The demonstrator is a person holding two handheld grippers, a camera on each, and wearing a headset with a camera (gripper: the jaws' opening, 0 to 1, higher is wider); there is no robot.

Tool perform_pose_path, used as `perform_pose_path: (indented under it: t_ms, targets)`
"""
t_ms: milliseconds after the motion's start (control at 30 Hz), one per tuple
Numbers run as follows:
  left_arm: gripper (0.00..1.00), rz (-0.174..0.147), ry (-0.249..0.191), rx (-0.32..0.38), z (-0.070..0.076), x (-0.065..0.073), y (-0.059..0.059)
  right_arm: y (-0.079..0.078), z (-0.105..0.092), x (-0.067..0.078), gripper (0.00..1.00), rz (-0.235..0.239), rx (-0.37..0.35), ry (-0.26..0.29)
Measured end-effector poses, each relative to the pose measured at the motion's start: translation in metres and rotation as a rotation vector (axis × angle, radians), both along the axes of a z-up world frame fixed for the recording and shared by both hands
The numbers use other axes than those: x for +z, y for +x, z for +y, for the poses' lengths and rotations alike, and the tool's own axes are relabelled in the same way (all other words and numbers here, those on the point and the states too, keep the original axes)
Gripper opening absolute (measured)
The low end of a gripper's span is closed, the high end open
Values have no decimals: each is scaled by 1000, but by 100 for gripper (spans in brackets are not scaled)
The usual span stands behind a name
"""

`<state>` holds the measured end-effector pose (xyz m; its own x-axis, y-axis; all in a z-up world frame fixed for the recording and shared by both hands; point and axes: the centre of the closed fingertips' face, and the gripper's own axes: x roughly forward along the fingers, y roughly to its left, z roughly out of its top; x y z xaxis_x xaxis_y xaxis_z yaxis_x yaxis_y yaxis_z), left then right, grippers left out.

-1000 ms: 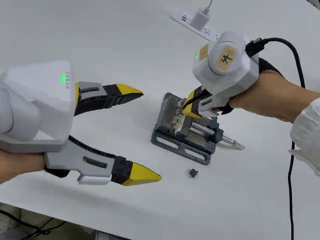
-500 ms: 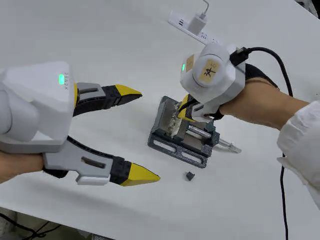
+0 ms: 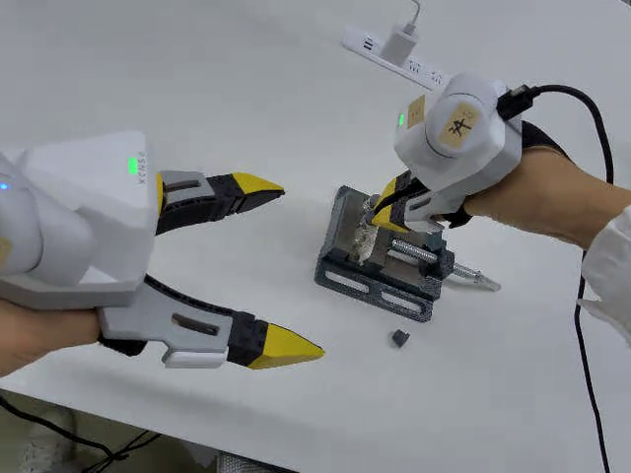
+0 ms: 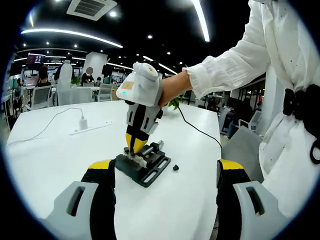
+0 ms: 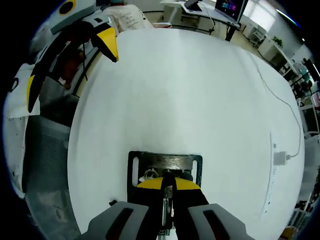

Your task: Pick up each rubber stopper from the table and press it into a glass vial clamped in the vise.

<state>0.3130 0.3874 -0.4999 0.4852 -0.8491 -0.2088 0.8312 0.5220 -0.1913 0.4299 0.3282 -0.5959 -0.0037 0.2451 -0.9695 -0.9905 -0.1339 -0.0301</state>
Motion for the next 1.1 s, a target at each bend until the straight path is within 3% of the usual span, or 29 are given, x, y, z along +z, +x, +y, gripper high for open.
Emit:
perform_pose_path:
  t_ms: [367, 667, 1100]
  targets:
    - [82, 7, 11, -6, -1, 1, -3, -4, 2, 10, 1, -7, -98, 101]
    - [81, 10, 31, -22, -2, 0, -4, -7, 3, 21, 7, 21, -173, 208]
    - [76, 14, 77, -58, -5, -1, -5, -29, -16, 52, 17, 41, -251, 342]
